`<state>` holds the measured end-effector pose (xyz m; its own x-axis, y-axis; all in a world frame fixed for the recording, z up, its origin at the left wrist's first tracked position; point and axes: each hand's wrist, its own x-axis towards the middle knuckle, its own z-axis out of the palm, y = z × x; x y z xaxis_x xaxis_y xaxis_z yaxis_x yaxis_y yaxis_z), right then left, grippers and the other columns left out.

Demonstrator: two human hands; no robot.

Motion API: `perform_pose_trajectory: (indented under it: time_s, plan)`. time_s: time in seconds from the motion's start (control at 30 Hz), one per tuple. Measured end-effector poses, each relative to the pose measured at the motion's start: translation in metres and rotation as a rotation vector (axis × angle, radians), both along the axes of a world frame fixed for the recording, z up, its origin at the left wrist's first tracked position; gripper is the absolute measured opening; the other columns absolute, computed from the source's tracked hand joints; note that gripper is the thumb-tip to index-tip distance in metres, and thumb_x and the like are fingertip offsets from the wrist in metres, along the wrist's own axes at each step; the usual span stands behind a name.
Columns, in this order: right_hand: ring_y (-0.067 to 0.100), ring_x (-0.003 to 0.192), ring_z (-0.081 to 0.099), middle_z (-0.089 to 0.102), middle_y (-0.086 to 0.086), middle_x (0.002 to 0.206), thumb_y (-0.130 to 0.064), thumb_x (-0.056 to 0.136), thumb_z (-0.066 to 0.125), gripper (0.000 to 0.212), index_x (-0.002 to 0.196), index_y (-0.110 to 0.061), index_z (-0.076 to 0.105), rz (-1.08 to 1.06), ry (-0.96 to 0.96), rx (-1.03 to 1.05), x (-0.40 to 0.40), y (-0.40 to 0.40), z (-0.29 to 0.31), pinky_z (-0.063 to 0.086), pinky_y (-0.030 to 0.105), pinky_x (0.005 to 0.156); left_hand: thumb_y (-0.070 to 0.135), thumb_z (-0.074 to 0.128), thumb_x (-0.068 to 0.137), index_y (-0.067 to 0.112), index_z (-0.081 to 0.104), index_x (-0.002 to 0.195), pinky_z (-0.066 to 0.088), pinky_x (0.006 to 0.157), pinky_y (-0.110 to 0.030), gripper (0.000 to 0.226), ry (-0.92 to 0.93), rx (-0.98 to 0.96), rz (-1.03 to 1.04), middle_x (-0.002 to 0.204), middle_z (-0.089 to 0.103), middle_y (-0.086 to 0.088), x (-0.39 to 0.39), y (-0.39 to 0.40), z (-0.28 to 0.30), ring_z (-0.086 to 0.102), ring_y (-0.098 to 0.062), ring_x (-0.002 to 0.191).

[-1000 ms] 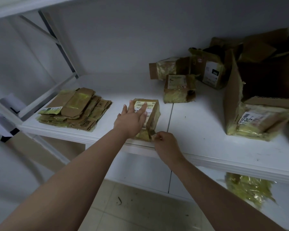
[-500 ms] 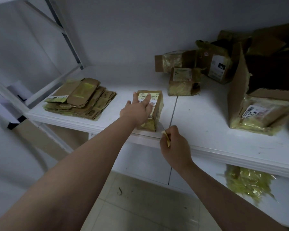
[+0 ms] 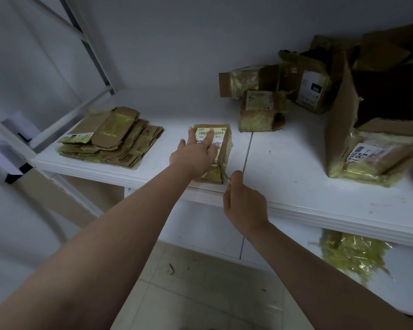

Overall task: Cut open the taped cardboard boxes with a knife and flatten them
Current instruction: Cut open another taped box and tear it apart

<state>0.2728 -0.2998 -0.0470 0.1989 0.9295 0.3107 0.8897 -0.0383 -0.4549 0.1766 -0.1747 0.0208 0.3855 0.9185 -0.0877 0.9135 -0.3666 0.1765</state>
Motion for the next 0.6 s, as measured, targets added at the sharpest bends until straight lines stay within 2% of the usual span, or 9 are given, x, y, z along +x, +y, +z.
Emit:
perform_pose_trajectory:
  time_s: [0.2, 0.3, 0.4, 0.5, 0.6]
  plan:
    - [0.01, 0.039, 0.032, 0.037, -0.005, 0.054, -0.02, 0.095, 0.043, 0.026, 0.117, -0.007, 0.045, 0.026, -0.106, -0.08, 0.003, 0.002, -0.002, 0.023, 0.019, 0.041, 0.056, 0.012, 0.1, 0.04, 0.006, 0.153, 0.02, 0.113, -0.058, 0.055, -0.023, -0.024, -0.013, 0.162, -0.009, -0.009, -0.001, -0.002, 0.002, 0.004, -0.04, 0.147]
    - [0.013, 0.045, 0.037, 0.035, -0.006, 0.057, -0.023, 0.096, 0.037, 0.026, 0.119, -0.011, 0.038, 0.042, -0.157, -0.146, 0.004, 0.006, 0.002, 0.026, 0.024, 0.044, 0.069, 0.013, 0.093, 0.041, 0.006, 0.152, 0.014, 0.115, -0.059, 0.065, -0.072, -0.086, 0.001, 0.162, -0.012, -0.008, -0.002, -0.005, 0.008, 0.0, -0.041, 0.147]
    - [0.019, 0.054, 0.046, 0.039, -0.005, 0.061, -0.023, 0.096, 0.037, 0.016, 0.108, -0.013, 0.037, 0.077, -0.058, -0.16, 0.012, 0.008, 0.008, 0.027, 0.026, 0.045, 0.08, 0.029, 0.083, 0.043, 0.004, 0.152, 0.01, 0.114, -0.061, 0.082, -0.028, -0.113, -0.011, 0.161, -0.015, -0.006, -0.001, -0.007, 0.011, -0.005, -0.038, 0.147]
    - [0.022, 0.061, 0.052, 0.048, -0.003, 0.065, -0.024, 0.096, 0.043, 0.009, 0.094, -0.017, 0.037, 0.139, 0.091, -0.139, 0.024, 0.002, 0.009, 0.034, 0.028, 0.051, 0.065, 0.045, 0.089, 0.044, 0.007, 0.151, 0.003, 0.113, -0.064, 0.076, 0.046, -0.089, -0.099, 0.162, -0.011, 0.0, -0.007, 0.0, 0.019, -0.009, -0.035, 0.147]
    - [0.022, 0.063, 0.054, 0.056, 0.002, 0.072, -0.025, 0.097, 0.043, 0.01, 0.092, -0.017, 0.041, 0.052, 0.25, -0.046, 0.039, -0.002, 0.009, 0.036, 0.029, 0.054, 0.04, 0.047, 0.095, 0.045, 0.012, 0.15, -0.005, 0.113, -0.062, 0.066, 0.117, -0.09, -0.208, 0.163, -0.003, 0.004, -0.019, 0.009, 0.031, -0.009, -0.03, 0.148]
